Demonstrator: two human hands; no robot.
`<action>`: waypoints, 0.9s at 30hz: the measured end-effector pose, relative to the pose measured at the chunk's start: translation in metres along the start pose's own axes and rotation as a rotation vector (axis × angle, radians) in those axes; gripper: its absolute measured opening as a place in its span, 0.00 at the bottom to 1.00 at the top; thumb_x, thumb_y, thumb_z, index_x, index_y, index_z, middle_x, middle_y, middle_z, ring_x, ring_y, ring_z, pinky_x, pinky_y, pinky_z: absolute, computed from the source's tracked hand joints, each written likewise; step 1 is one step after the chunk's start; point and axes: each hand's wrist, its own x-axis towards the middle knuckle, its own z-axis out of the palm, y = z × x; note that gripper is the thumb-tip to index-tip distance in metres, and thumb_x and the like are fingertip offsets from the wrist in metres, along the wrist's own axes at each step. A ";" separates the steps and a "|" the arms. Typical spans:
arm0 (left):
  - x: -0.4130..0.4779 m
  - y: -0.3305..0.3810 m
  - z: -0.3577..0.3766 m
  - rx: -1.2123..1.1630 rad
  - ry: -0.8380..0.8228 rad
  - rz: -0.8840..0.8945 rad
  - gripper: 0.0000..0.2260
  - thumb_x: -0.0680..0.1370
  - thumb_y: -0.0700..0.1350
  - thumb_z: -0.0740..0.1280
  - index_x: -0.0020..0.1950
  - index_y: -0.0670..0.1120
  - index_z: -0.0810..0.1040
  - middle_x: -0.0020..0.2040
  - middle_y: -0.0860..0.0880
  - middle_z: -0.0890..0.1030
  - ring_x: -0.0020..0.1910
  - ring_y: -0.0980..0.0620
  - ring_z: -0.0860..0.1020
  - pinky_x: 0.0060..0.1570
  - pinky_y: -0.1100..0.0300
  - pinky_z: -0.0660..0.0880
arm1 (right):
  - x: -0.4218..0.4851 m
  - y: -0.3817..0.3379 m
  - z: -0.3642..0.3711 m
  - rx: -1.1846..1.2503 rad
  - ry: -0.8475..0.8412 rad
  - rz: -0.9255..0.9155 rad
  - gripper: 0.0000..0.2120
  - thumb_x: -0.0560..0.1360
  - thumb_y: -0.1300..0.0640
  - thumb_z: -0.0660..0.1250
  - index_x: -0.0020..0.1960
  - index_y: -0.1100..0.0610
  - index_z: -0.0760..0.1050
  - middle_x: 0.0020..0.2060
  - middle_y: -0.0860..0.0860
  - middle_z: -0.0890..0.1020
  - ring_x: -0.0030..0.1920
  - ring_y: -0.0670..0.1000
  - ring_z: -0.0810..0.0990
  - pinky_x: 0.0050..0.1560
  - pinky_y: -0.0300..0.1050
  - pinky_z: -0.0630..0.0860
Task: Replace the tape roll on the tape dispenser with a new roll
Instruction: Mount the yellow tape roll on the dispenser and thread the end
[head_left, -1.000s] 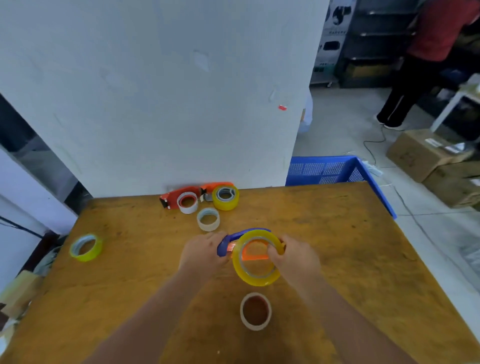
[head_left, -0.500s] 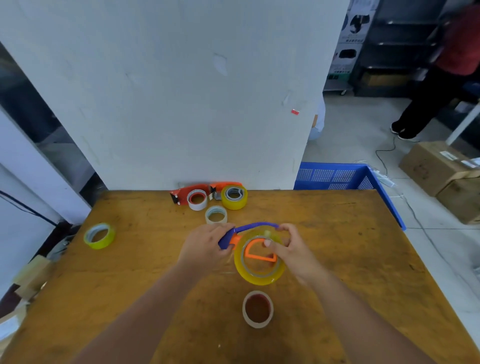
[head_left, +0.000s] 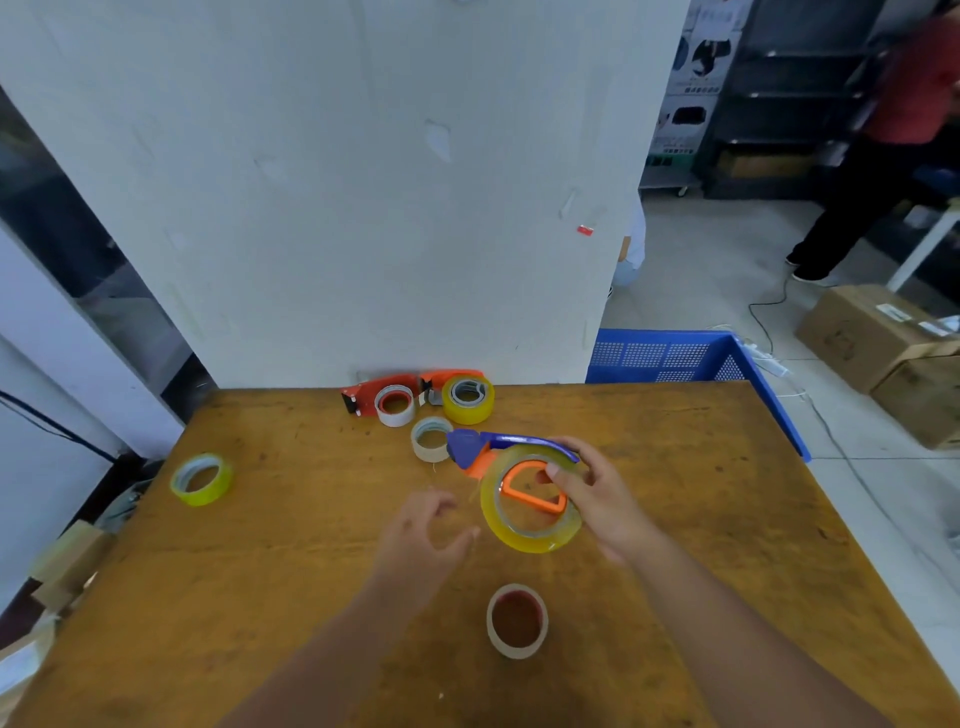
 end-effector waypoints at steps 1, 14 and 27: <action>0.000 0.003 0.002 0.013 -0.007 0.006 0.17 0.71 0.54 0.71 0.58 0.54 0.75 0.52 0.58 0.75 0.50 0.60 0.74 0.51 0.61 0.73 | 0.000 0.000 0.002 0.008 0.004 0.005 0.18 0.77 0.59 0.69 0.66 0.48 0.75 0.56 0.53 0.83 0.53 0.49 0.85 0.43 0.50 0.84; 0.014 0.015 -0.007 -0.069 0.242 0.075 0.02 0.76 0.43 0.67 0.45 0.49 0.78 0.66 0.52 0.71 0.62 0.59 0.67 0.57 0.59 0.70 | -0.008 0.002 0.004 0.164 -0.082 0.203 0.16 0.74 0.54 0.72 0.62 0.49 0.77 0.52 0.55 0.87 0.52 0.56 0.86 0.54 0.58 0.83; 0.027 0.017 -0.032 0.181 0.115 0.121 0.02 0.78 0.45 0.64 0.46 0.50 0.76 0.51 0.50 0.80 0.48 0.53 0.75 0.45 0.53 0.77 | -0.012 0.000 0.000 0.172 -0.188 0.367 0.18 0.74 0.55 0.73 0.63 0.52 0.76 0.53 0.58 0.86 0.53 0.60 0.86 0.56 0.63 0.81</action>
